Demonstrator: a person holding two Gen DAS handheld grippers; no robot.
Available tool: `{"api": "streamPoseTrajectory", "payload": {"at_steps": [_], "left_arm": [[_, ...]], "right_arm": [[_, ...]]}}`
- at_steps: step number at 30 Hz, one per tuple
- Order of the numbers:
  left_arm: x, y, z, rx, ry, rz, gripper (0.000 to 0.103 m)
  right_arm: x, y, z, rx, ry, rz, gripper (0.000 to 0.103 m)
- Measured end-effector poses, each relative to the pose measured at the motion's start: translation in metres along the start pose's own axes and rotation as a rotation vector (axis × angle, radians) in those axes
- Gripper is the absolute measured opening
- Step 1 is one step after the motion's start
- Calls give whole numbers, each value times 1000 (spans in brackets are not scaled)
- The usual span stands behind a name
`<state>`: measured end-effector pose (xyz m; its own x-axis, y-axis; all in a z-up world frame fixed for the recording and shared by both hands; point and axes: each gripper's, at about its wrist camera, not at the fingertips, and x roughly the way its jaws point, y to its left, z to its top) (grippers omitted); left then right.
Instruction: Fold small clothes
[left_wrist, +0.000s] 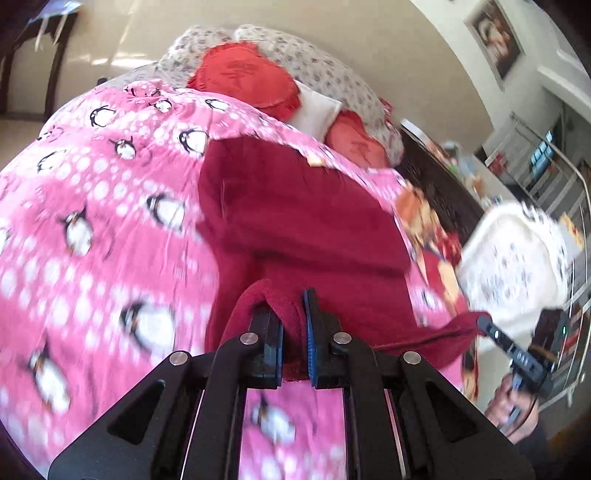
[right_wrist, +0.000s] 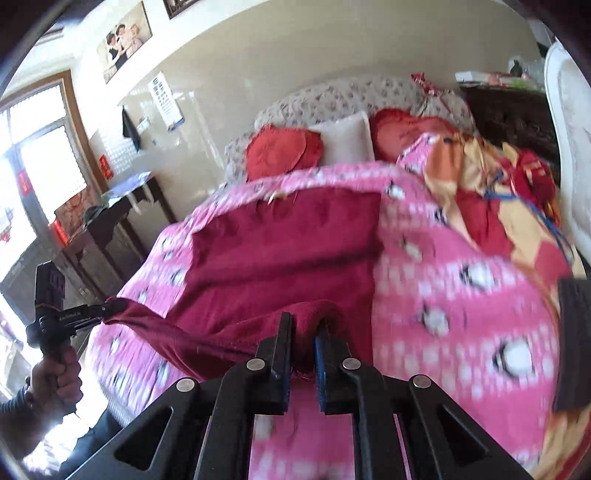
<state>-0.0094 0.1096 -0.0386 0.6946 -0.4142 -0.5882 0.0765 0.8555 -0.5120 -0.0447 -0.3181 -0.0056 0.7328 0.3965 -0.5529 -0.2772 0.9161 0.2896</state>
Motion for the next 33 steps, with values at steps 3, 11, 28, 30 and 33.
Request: {"api": "streamPoseTrajectory", "payload": {"at_steps": [3,11,28,30,33], "left_arm": [[21,7,32,-7,-31,27,8],[108,13,130,57,-25,135,8],[178,33,170,71,124,155,21],[173,30,174,85,142,127,36],[164,25,182,133,127,118,71]], "right_arm": [[30,-2,27,-7,-31,-26,9],[143,-35,111,20,-8,-105,9],[208,-73,144,128,33,1,22],[194,-71,145,122,1,13,29],[183,-69,145,85,-15,-1,32]]}}
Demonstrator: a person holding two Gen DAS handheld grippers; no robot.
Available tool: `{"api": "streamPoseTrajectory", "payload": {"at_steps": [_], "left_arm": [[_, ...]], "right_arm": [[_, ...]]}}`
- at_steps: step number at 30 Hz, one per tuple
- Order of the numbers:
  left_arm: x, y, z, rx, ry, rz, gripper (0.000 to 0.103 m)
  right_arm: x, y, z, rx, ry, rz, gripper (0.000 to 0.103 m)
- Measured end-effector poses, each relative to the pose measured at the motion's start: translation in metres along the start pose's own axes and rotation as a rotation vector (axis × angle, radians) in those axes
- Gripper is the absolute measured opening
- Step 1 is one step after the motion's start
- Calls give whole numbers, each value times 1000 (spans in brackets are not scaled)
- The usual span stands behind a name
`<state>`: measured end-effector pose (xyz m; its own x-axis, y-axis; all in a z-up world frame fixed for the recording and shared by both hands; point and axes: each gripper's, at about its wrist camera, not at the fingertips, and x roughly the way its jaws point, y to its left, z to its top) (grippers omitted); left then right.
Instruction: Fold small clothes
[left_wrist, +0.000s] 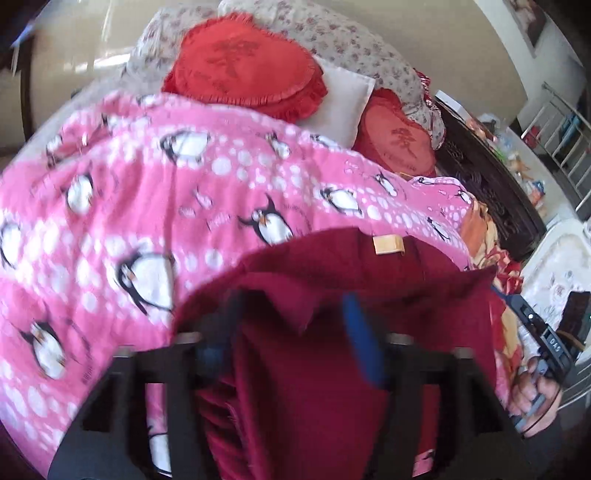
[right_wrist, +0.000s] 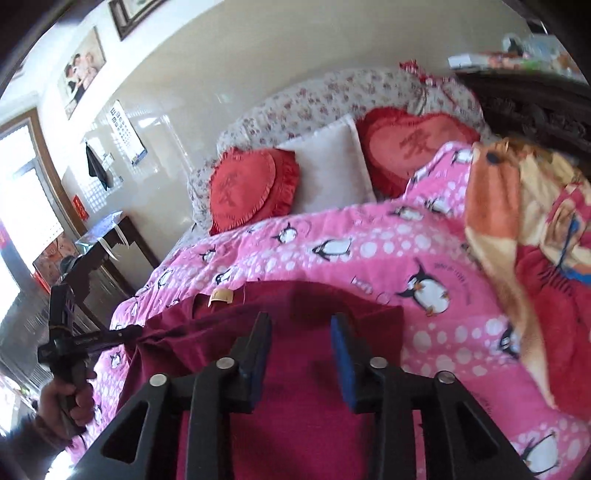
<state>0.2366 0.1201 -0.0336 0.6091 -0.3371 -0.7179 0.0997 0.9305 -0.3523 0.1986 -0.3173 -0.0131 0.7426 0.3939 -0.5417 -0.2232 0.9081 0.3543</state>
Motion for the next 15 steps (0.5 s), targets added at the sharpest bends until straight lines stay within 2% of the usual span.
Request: {"api": "streamPoseTrajectory", "payload": {"at_steps": [3,5,6,9,11,13,15], "left_arm": [[-19,4,8,-24,-69,25,71],[-37,4,7,-47,-172,77,71],[-39,-1,5,-39,-191,86,71],[-25,-33,-7,56,-194,107,71],[-9,-52,-10,116,-203,145,71],[14,-67,-10,157,-209,213,71],[43,-74,-4,168,-182,293,71]], "right_arm": [[-5,-1,-4,-23,20,-24,32],[-5,2,-8,-58,32,-44,32],[-5,4,-8,-71,29,-43,32],[8,16,-7,-83,40,-36,32],[23,25,-4,-83,50,-67,32],[47,32,3,-79,63,-145,32],[71,32,10,-63,83,-177,32]]}}
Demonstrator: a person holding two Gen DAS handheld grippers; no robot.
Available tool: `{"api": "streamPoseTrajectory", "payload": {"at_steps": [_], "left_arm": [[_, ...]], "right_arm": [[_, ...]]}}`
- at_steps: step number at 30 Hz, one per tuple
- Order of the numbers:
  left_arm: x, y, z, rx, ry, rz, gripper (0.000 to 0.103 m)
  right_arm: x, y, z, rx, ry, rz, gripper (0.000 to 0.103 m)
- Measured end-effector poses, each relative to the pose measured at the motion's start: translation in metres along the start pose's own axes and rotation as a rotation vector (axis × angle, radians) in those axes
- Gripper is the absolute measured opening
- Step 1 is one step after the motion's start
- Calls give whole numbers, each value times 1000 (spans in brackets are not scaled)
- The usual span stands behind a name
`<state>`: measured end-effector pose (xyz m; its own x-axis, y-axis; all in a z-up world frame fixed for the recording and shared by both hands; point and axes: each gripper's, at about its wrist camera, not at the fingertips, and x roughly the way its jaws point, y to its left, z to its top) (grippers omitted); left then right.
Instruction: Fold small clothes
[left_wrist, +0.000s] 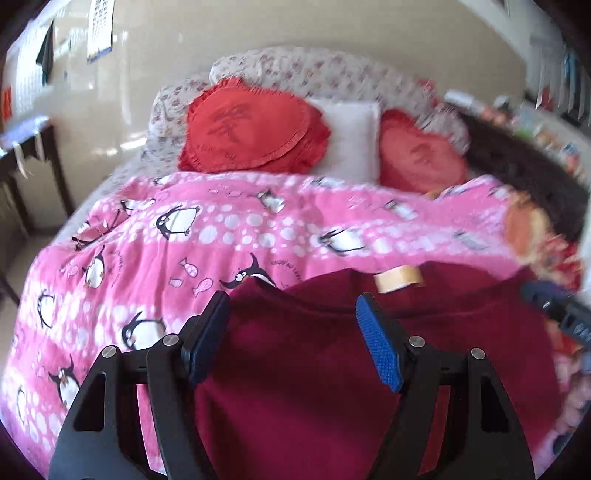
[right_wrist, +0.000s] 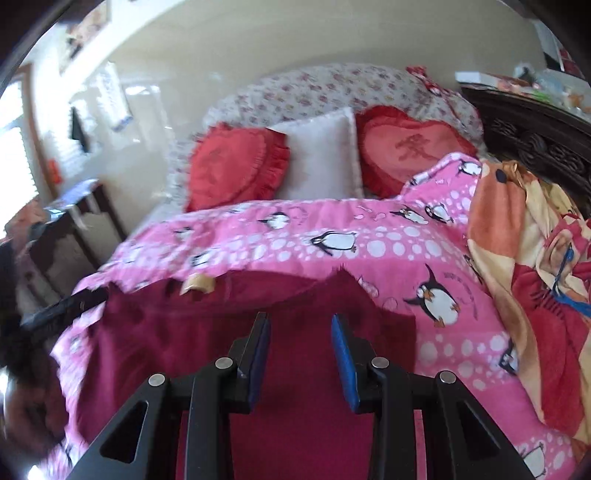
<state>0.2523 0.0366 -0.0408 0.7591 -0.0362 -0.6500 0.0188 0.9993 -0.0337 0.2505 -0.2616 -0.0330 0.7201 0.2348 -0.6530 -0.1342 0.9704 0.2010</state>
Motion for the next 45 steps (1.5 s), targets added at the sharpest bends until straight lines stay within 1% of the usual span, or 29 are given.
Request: {"api": "streamPoseTrajectory", "payload": {"at_steps": [4,6,7,8,12,18,21,22,23,24,25,26,27,28,29,30,31,32,34,35,36,37,38,39,40,41,42,43,45], "left_arm": [[40,11,-3,-42,38,89,71],[48,27,-9,-102,30,70,79],[51,35,-13,-137,18,40,81],[51,39,-15,-145,-6,20,81],[55,34,-17,-127,-18,46,82],[60,29,-13,-112,-7,67,84],[62,25,-10,-91,17,87,84],[61,25,-5,-79,53,81,84],[57,28,1,-72,98,70,84],[43,35,9,-104,130,54,84],[28,42,12,-135,118,26,84],[3,49,14,-159,82,-16,84],[-19,53,12,-157,53,-45,84],[-35,54,7,-145,42,-66,84],[-50,53,-2,-132,41,-93,84],[-63,49,-16,-114,55,-131,84],[-69,43,-29,-93,70,-153,84],[-74,37,-45,-71,79,-154,84],[-72,28,-72,-47,108,-129,84],[-61,26,-86,-57,156,-126,84],[-44,26,-99,-78,223,-116,84],[-34,26,-106,-70,251,-92,84],[-35,22,-109,-27,210,-61,84],[-37,20,-109,1,197,-45,84],[-39,21,-108,6,218,-35,84],[-44,25,-106,-16,231,-54,84],[-55,33,-106,-51,225,-108,84],[-66,41,-109,-76,210,-149,84],[-96,58,-122,-107,175,-196,84]], "right_arm": [[52,-12,3,2,81,-80,32],[61,-22,0,17,55,-71,32],[63,-23,-2,12,39,-71,32],[65,-22,-5,-4,24,-78,32],[68,-22,-9,-22,-6,-85,33],[69,-26,-8,6,-20,-43,33],[69,-26,-6,13,-7,-33,34],[68,-26,-3,12,9,-33,34],[66,-24,2,5,43,-35,34],[60,-22,8,4,77,-41,34],[43,-19,14,15,79,-40,34],[18,-14,17,12,33,-18,34],[3,-10,17,0,0,-8,34],[-17,-4,13,-22,-29,-1,37],[-31,4,6,-43,-21,6,39],[-36,11,-5,-60,13,26,39],[-36,16,-15,-69,49,49,39],[-34,24,-31,-85,97,69,39],[-29,34,-57,-123,118,33,39],[-22,38,-72,-141,136,15,39],[-14,37,-81,-137,158,4,39],[-6,34,-91,-132,165,-14,40],[-4,31,-96,-133,141,-11,40],[-6,31,-96,-137,127,-8,40],[-8,32,-95,-140,135,-12,39],[-14,33,-92,-141,144,-26,39],[-20,34,-90,-136,142,-41,39],[-34,33,-89,-127,120,-50,39],[-65,31,-94,-114,74,-16,40]]}}
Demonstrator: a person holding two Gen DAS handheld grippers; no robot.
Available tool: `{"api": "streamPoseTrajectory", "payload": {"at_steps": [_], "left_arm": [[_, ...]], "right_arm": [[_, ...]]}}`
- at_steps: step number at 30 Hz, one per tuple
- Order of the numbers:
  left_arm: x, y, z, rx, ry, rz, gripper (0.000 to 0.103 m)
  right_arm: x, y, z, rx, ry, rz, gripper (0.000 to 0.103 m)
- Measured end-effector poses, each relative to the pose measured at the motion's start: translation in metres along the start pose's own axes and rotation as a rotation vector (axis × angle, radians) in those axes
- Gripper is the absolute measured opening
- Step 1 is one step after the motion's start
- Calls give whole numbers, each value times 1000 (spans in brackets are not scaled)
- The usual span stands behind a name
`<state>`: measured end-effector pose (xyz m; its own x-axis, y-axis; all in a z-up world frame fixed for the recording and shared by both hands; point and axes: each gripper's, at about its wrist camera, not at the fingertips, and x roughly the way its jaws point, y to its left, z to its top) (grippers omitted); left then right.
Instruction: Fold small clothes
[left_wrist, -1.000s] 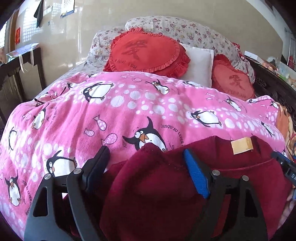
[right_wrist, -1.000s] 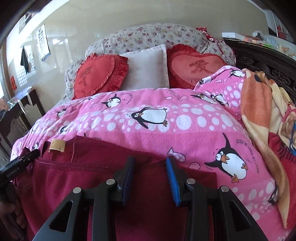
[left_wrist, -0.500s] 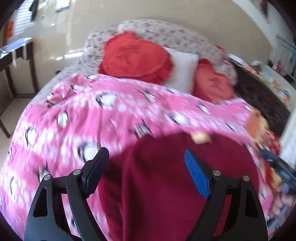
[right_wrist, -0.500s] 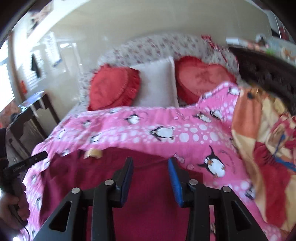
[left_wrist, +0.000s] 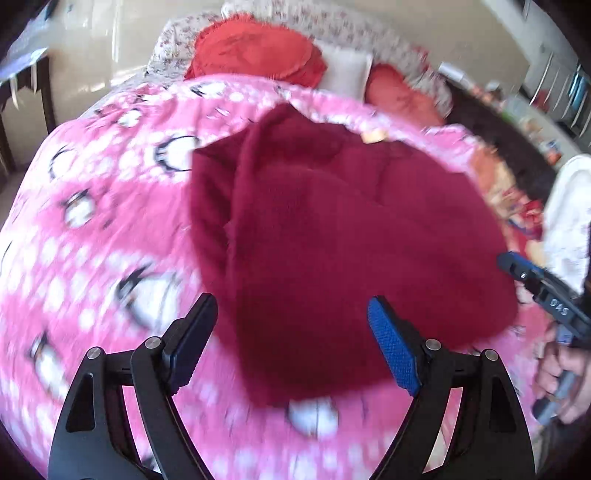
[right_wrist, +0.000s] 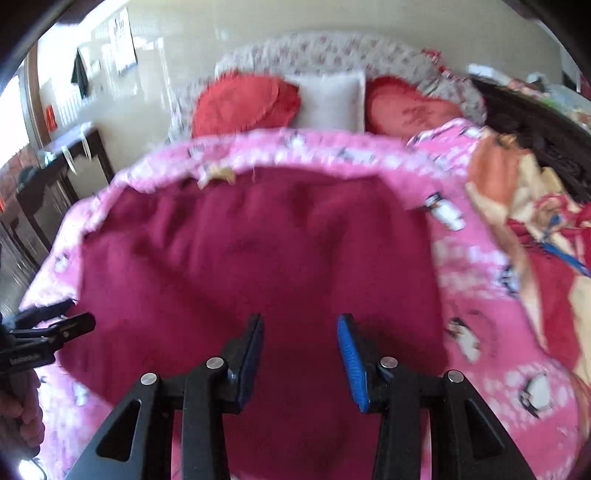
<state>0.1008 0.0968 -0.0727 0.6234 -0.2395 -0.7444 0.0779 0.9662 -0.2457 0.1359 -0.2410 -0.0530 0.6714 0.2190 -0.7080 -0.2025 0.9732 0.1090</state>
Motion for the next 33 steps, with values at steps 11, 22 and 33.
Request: {"api": "streamPoseTrajectory", "payload": {"at_steps": [11,22,33], "left_arm": [[-6,-15,-79,-145,69,-138,84],[-1,-22,-93,-123,-43,-140,91],[-6,-14,-99,-127,-60,-148,91]], "right_arm": [[-10,-3,-96,-15,74,-22,44],[-8,5,-97,-64,90,-56,51],[-7,11,-97,-94,100,-96,55]]}}
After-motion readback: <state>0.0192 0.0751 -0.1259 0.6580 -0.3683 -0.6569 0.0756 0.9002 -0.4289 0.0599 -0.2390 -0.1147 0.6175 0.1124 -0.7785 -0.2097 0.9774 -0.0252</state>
